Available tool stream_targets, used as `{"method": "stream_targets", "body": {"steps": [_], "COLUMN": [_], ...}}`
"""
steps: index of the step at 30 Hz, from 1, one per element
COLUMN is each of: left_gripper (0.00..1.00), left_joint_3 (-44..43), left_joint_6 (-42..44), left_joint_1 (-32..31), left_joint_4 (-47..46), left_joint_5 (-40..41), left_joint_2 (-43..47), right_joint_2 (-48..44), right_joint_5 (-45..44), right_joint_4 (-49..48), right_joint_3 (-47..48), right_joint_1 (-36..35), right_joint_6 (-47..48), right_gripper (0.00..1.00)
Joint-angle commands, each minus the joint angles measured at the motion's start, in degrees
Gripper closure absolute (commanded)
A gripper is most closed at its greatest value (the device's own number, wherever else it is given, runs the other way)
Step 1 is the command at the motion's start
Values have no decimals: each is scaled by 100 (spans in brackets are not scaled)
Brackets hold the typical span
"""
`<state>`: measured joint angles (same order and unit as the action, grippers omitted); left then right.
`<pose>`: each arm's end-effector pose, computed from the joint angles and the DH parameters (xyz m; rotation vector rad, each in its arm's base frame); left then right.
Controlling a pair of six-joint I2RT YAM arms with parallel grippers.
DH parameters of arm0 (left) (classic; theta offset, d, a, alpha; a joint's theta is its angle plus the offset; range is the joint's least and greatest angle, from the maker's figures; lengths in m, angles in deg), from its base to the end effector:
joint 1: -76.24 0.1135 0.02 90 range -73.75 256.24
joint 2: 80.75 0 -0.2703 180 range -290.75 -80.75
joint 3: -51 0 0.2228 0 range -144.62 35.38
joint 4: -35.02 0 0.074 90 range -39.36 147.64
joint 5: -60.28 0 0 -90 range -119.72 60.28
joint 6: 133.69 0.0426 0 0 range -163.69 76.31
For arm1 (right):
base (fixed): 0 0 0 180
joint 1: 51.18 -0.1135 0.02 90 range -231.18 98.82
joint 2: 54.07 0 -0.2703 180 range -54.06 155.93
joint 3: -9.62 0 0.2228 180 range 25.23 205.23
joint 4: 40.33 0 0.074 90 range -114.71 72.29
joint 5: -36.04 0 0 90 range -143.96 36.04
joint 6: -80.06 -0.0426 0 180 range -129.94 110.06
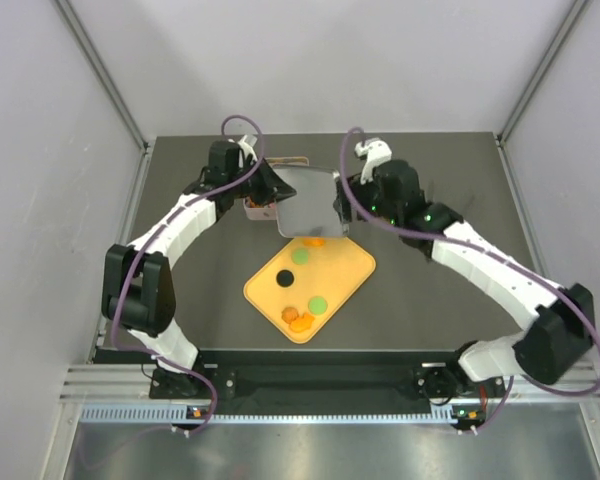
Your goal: Pack the cookies
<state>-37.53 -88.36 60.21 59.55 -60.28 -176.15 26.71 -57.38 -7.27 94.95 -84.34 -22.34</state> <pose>0.3411 -0.1205 0.2983 -0.2216 2.2582 -1.1647 0.2535 0.1626 0.3424 -0.3409 2.0673 0.4248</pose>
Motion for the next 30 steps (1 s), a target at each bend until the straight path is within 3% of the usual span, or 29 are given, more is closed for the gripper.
{"method": "stream_targets", "body": {"steps": [1, 7, 13, 23, 30], "left_gripper": [100, 100, 100, 100, 100], "left_joint_3": [-391, -567, -707, -655, -646], "left_joint_6": [-235, -473, -596, -596, -614], "left_joint_1": [100, 170, 206, 241, 285], "left_joint_4": [129, 234, 287, 375, 401], "left_joint_5": [-81, -300, -468, -669, -810], "left_joint_2": [74, 12, 12, 144, 293], "right_joint_2": [-764, -879, -370, 746, 1230], "right_joint_5": [-903, -1738, -2583, -3516, -3832], "right_joint_4": [-1109, -1951, -2446, -3947, -4931], "right_joint_3": [-448, -1187, -1276, -1329, -1250], "right_joint_1": [-1091, -2297, -2879, -2915, -2783], "right_joint_6": [1587, 2951, 3822, 5080, 5687], "right_gripper": [18, 14, 13, 11, 16]}}
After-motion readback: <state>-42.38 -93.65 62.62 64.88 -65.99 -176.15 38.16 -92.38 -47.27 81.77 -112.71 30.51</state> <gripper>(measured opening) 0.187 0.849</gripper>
